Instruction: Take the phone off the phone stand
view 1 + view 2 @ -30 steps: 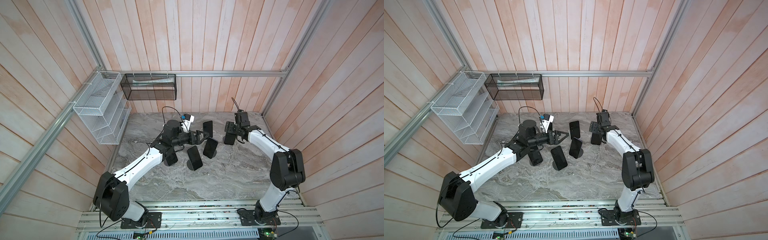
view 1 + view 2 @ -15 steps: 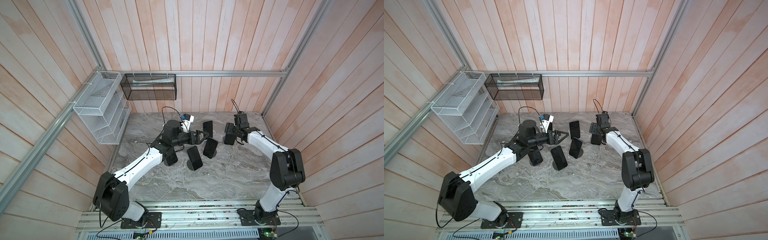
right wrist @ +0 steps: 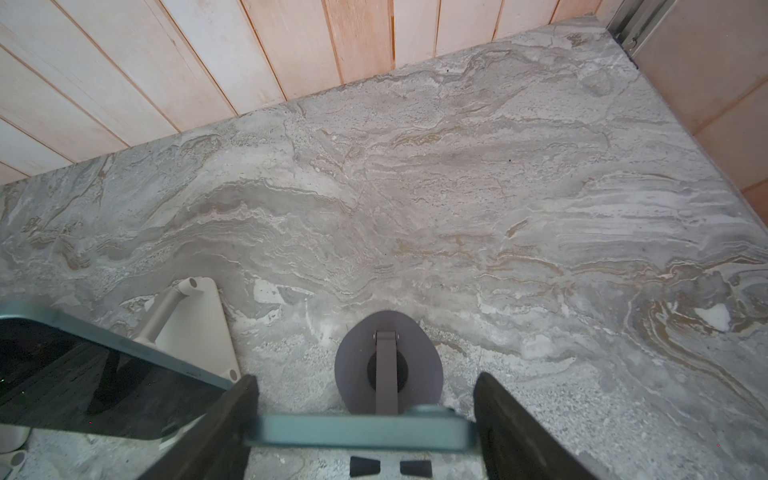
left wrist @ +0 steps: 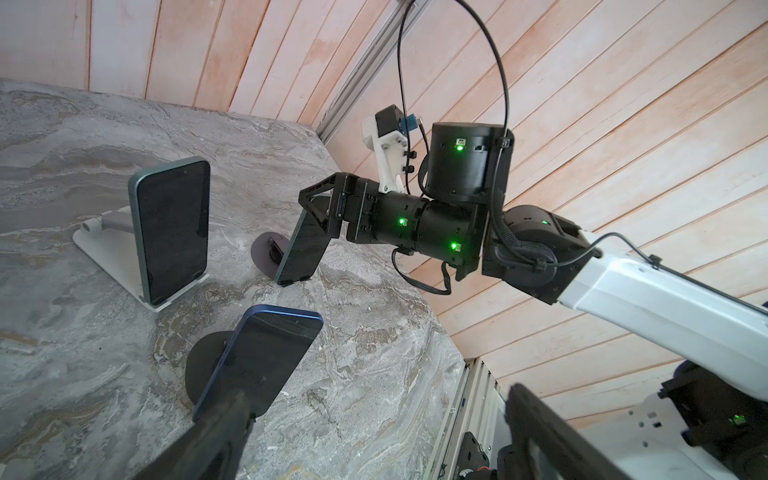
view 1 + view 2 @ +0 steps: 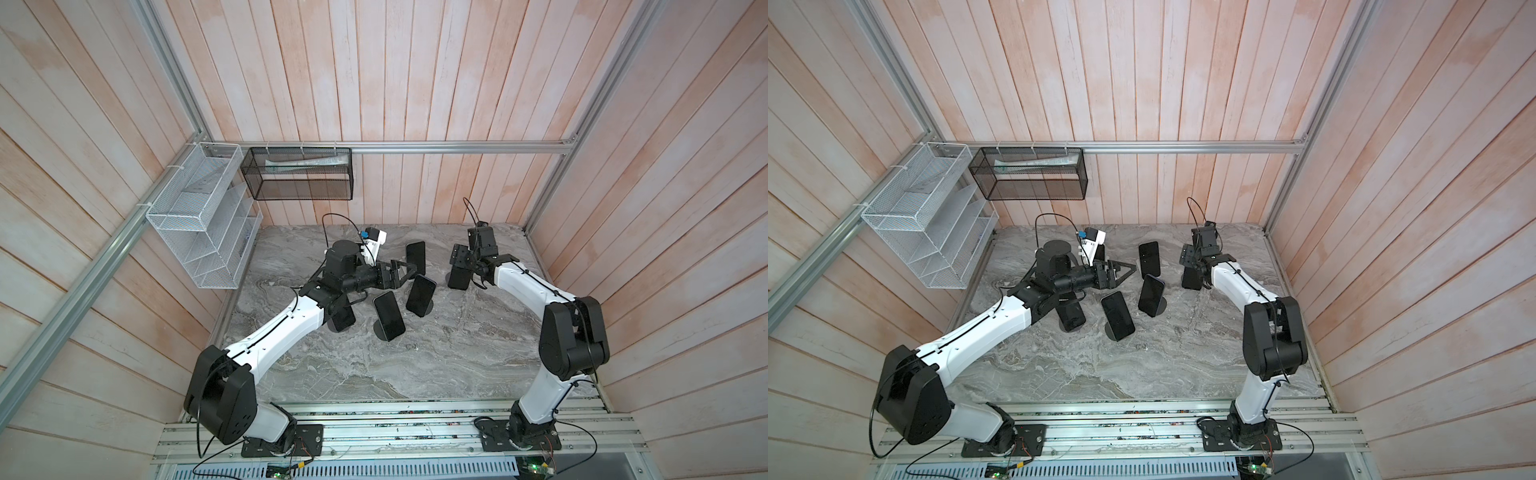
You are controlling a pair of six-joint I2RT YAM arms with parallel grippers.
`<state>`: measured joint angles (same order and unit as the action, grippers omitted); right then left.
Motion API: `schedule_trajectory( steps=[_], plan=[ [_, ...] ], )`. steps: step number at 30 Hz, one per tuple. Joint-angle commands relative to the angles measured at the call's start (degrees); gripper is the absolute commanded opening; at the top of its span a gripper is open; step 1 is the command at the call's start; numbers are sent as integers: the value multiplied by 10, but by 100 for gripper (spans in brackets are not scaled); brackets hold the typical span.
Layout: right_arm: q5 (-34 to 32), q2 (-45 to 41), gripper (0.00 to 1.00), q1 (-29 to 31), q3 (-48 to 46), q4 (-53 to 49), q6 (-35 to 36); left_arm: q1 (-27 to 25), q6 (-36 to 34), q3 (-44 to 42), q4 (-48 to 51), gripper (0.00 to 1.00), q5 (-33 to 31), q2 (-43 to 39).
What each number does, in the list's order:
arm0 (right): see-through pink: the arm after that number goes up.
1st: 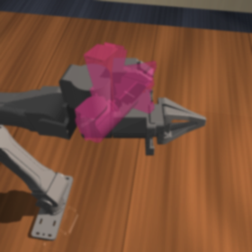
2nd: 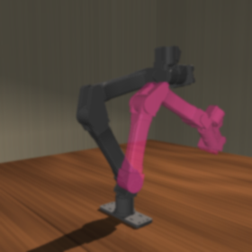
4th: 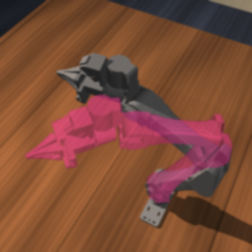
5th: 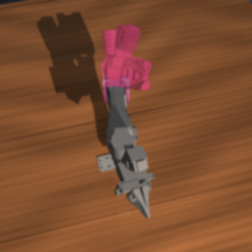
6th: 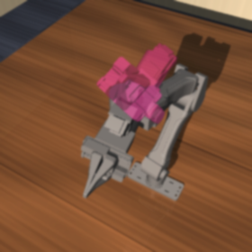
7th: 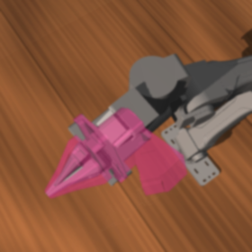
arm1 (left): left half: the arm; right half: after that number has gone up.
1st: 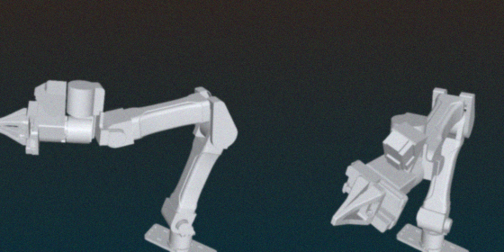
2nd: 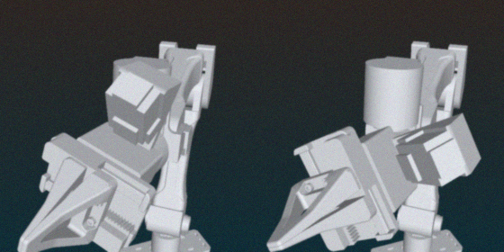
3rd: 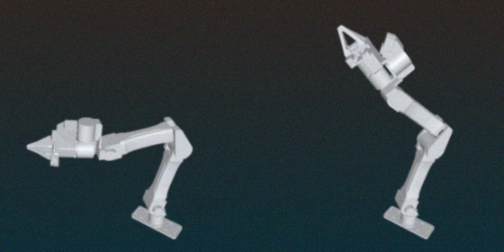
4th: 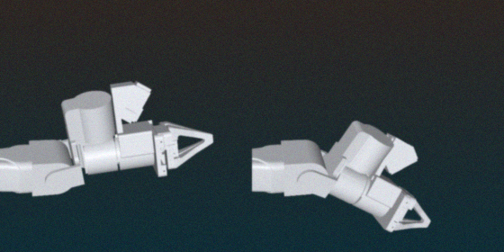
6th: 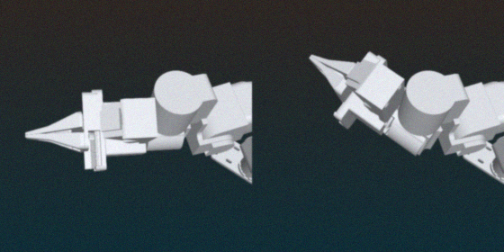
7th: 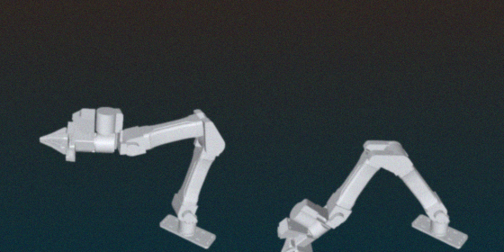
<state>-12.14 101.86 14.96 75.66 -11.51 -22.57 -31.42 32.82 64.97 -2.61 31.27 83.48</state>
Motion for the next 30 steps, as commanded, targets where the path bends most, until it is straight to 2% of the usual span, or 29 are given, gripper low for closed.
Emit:
schedule_trajectory(
  steps=[1,13,30],
  plan=[
    [-7,11,81,3,-10,12,-11,4,1,-7,-15,97,-2,-13],
    [-2,3,70,3,-17,22,-2,6,-1,-9,-17,97,-5,-16],
    [-14,-52,68,13,-19,-1,33,10,8,-8,-23,96,8,-15]
  ],
)
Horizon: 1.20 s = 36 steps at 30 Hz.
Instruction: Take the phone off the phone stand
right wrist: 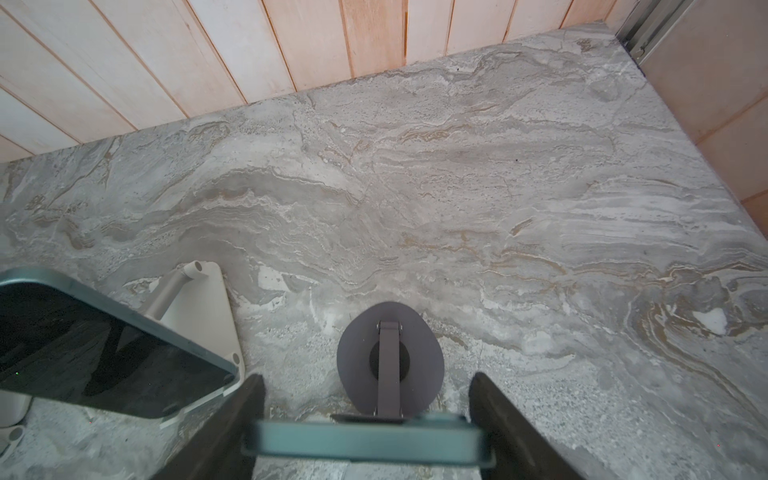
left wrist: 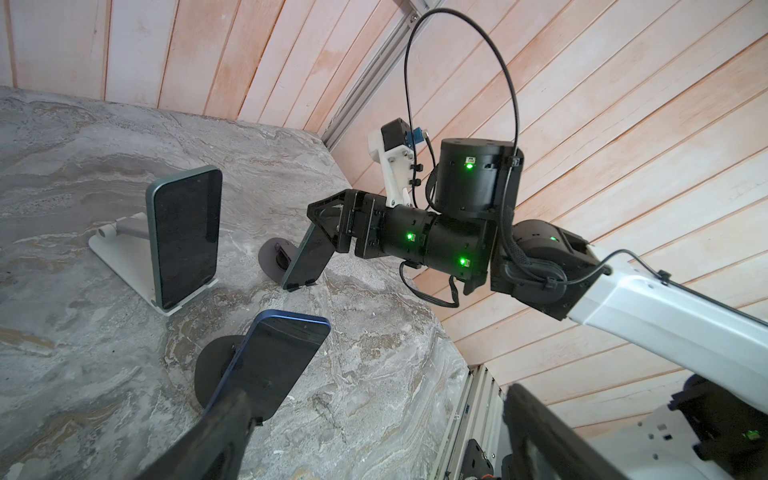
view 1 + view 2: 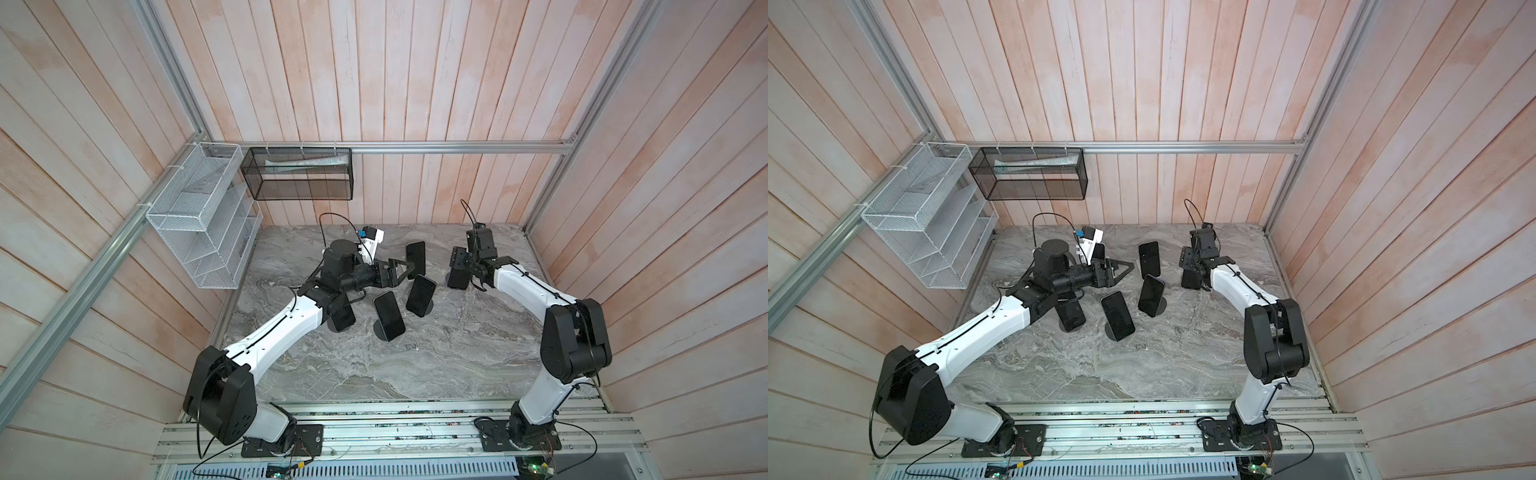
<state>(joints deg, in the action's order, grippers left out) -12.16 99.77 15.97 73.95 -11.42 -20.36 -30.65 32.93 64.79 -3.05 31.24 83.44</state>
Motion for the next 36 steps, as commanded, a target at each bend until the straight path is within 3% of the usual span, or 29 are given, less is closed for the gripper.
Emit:
schedule_trajectory(
  steps=[1,16,25,36],
  plan=[
    [-17,-36,68,4,-2,-4,13,3,6,-7,-18,96,8,-15],
    [-28,-101,67,18,-11,-53,22,1,6,-8,-22,96,14,-18],
    [-28,-168,66,33,-67,-116,17,-4,3,-9,-21,95,9,-22],
    [38,-216,65,35,-112,-212,2,-5,3,-9,-20,95,9,-20]
  ],
)
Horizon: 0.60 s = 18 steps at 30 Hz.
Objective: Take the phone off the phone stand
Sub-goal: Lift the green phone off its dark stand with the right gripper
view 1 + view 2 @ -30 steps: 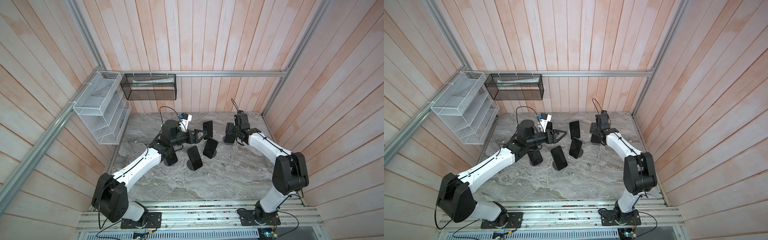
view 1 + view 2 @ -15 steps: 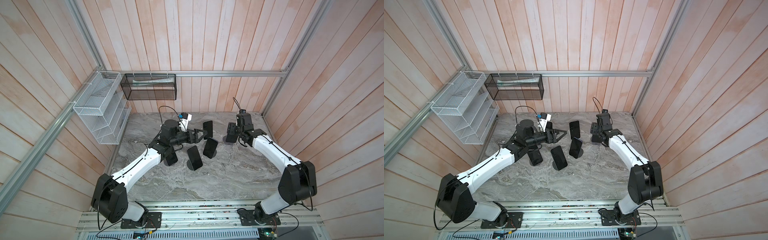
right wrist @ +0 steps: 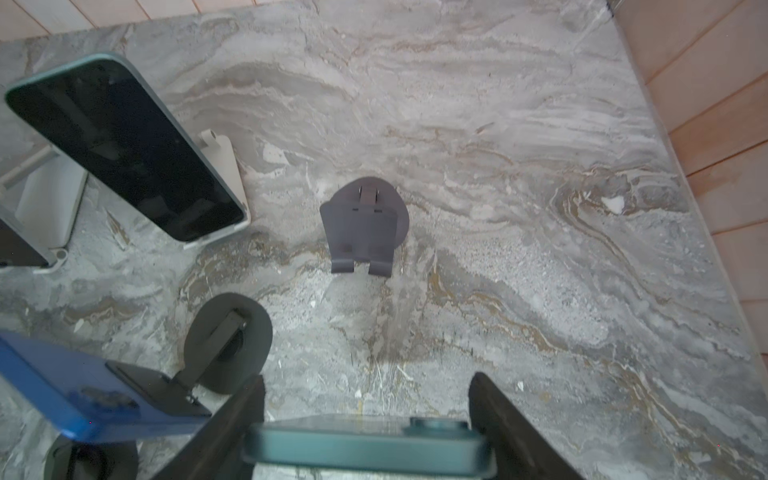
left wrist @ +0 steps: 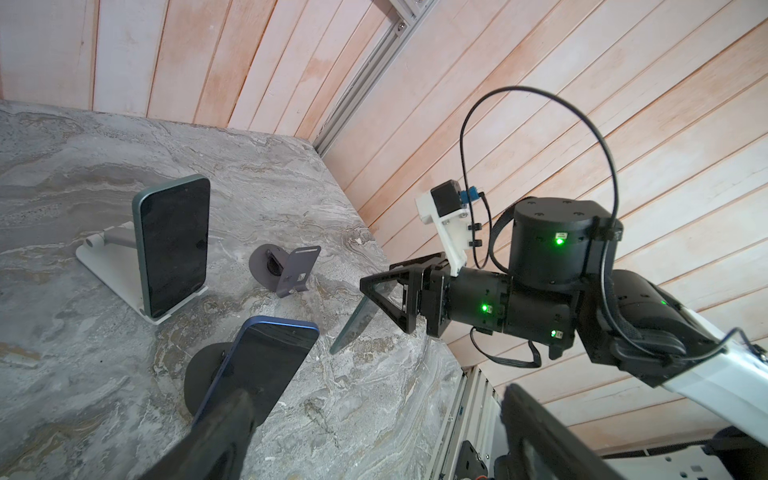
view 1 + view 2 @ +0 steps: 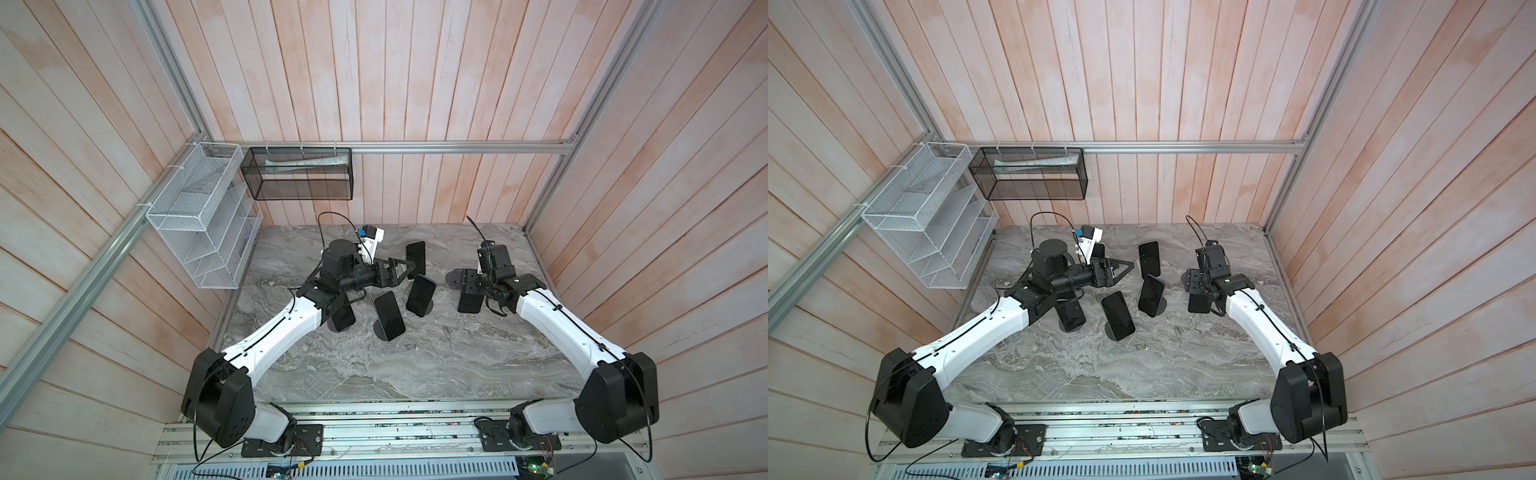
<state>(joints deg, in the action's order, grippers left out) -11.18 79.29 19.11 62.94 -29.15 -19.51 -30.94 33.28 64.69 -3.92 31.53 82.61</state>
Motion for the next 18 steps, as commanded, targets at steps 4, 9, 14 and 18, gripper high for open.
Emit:
schedule_trajectory(
  steps=[4,9,14,18],
  plan=[
    [71,-3,65,5,-14,-48,-7,-3,-1,-7,-12,95,7,-14],
    [97,17,65,5,-15,-53,1,-4,-2,-6,-11,95,5,-15],
    [122,47,65,5,-12,-52,9,-4,-4,-7,-9,95,3,-16],
    [124,69,65,5,-13,-43,11,-4,-4,-6,-10,95,4,-16]
  ],
)
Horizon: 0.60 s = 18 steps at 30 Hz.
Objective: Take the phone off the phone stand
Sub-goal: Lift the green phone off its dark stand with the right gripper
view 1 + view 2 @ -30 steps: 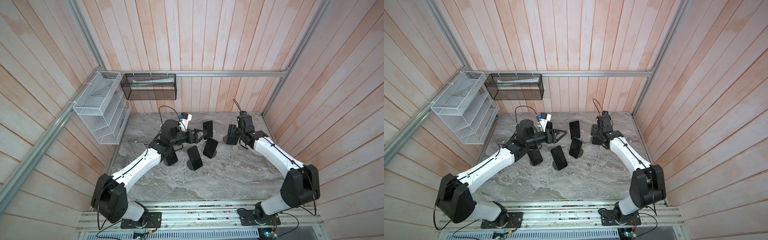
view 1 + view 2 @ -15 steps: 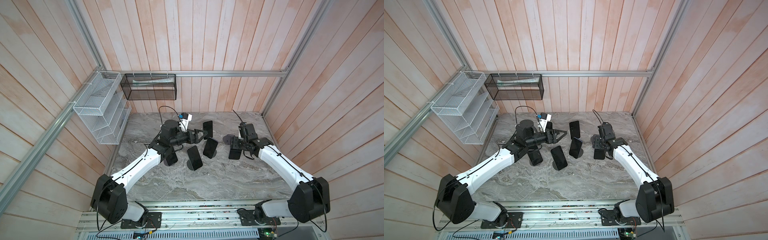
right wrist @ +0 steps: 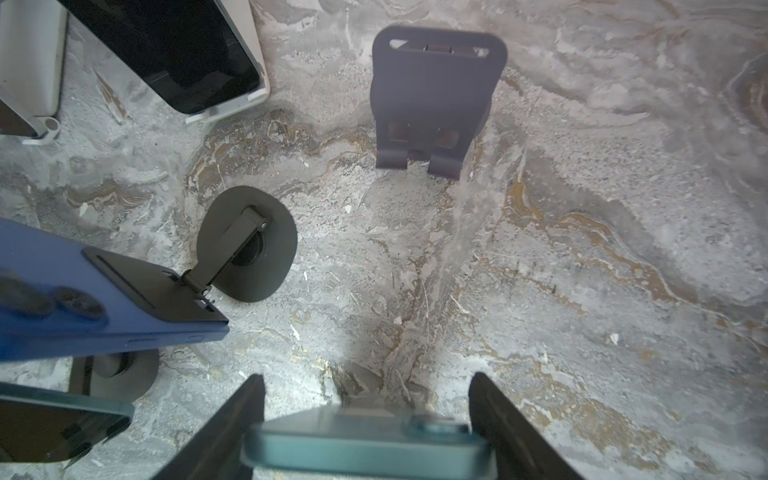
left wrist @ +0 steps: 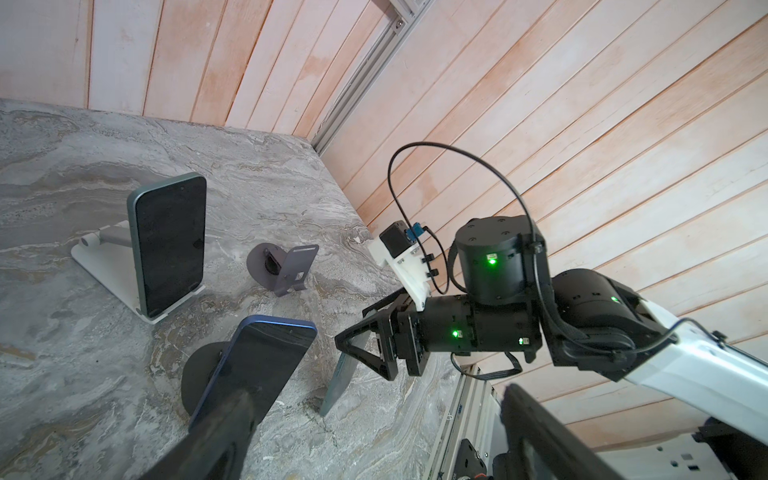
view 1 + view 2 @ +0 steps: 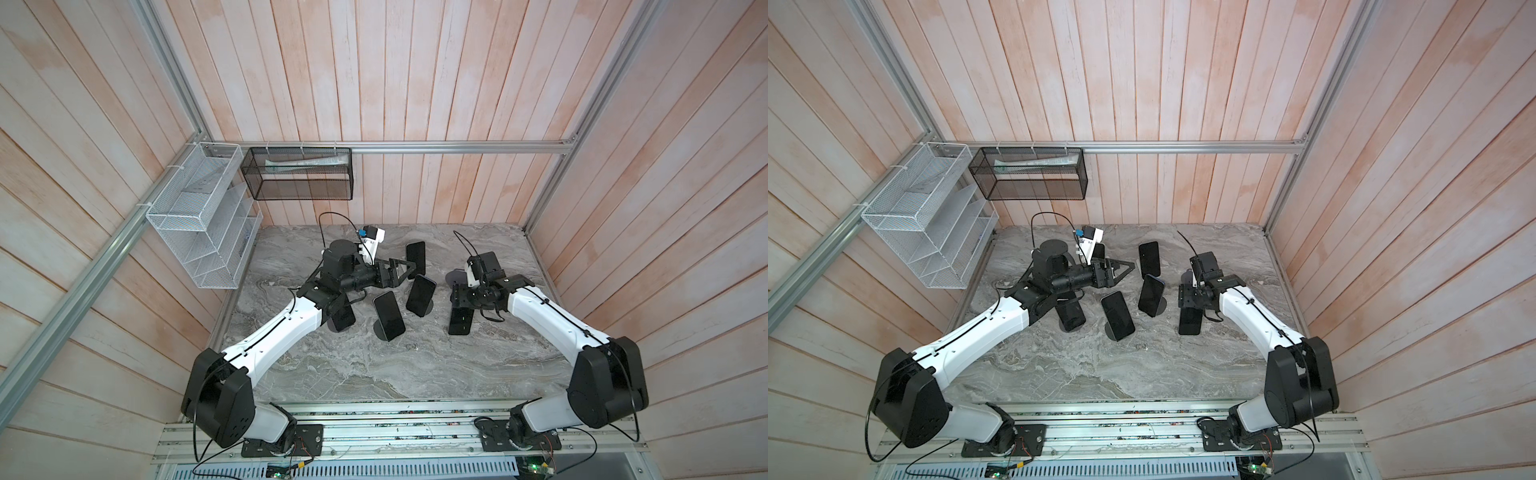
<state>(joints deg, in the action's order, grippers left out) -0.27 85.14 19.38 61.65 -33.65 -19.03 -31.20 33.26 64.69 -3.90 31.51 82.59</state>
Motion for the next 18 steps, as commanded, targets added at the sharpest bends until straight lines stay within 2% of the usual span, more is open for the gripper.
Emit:
schedule_trajectory(
  steps=[1,9,18],
  plan=[
    [17,16,65,2,-2,5,5,-1,-5,-8,-10,95,3,-16],
    [22,53,64,3,-12,28,-1,-2,-6,-7,-9,95,1,-10],
    [-31,82,64,19,-42,62,-29,-2,-7,-7,-6,95,-8,-11]
  ],
)
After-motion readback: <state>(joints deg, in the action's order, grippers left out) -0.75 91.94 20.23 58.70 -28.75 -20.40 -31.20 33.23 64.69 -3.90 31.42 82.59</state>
